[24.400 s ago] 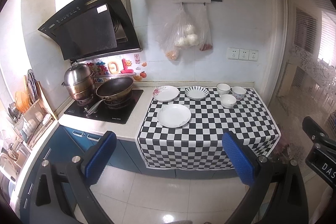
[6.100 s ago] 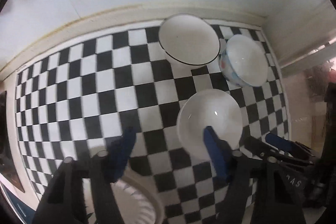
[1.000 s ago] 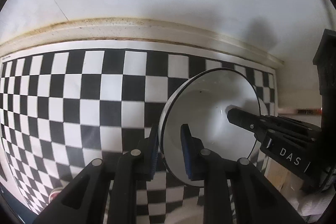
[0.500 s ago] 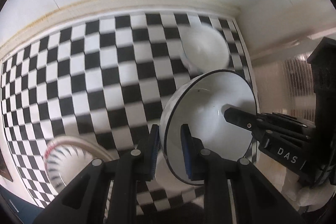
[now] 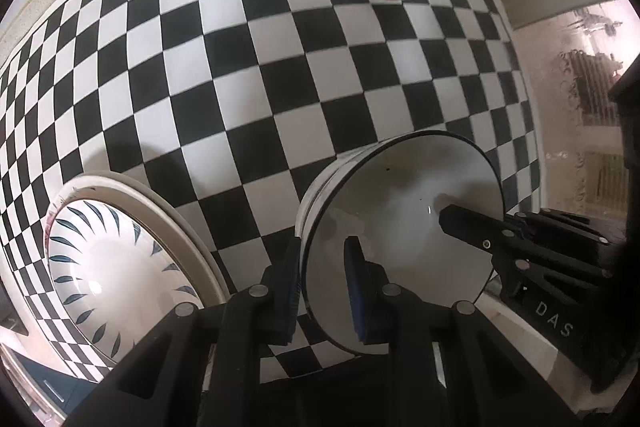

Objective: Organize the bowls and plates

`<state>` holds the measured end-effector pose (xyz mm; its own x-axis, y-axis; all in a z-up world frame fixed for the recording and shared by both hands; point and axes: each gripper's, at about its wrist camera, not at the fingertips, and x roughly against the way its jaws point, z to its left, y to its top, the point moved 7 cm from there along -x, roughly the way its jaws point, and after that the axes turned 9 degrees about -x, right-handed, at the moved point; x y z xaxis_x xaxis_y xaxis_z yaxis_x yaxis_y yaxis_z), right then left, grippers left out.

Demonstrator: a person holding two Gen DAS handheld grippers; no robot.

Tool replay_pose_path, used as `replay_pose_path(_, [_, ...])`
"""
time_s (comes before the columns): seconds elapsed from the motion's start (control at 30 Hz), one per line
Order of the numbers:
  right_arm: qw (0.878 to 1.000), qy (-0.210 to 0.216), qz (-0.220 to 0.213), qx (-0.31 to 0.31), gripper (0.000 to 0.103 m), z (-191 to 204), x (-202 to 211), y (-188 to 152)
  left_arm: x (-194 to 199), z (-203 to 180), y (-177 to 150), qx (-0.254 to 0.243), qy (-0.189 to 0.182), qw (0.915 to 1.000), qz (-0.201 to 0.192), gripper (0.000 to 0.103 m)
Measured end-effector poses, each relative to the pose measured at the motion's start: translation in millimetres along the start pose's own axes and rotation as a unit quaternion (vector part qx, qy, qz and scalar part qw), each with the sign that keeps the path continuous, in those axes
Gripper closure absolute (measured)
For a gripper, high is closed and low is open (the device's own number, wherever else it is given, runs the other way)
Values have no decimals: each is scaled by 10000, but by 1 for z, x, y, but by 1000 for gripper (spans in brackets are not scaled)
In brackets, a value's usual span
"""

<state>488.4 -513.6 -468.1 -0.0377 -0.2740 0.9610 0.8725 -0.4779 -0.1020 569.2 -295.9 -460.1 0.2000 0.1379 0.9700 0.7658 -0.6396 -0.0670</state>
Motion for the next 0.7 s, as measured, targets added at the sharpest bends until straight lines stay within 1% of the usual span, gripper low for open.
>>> replay_pose_path(0.27, [10000, -24, 64, -43, 95, -2, -11, -3, -13, -9, -4, -52, 163, 9998, 95, 85])
replay_pose_path(0.4, [9997, -260, -23, 28, 94, -1, -15, -2, -15, -12, -5, -81, 205, 9997, 65, 85])
replay_pose_path(0.47, [9997, -233, -12, 0, 94, -1, -15, -3, -17, -14, -6, -100, 262, 9996, 50, 85])
replay_pose_path(0.7, [9998, -134, 97, -79, 92, -2, -13, -1, -18, -11, -7, -80, 265, 9996, 92, 85])
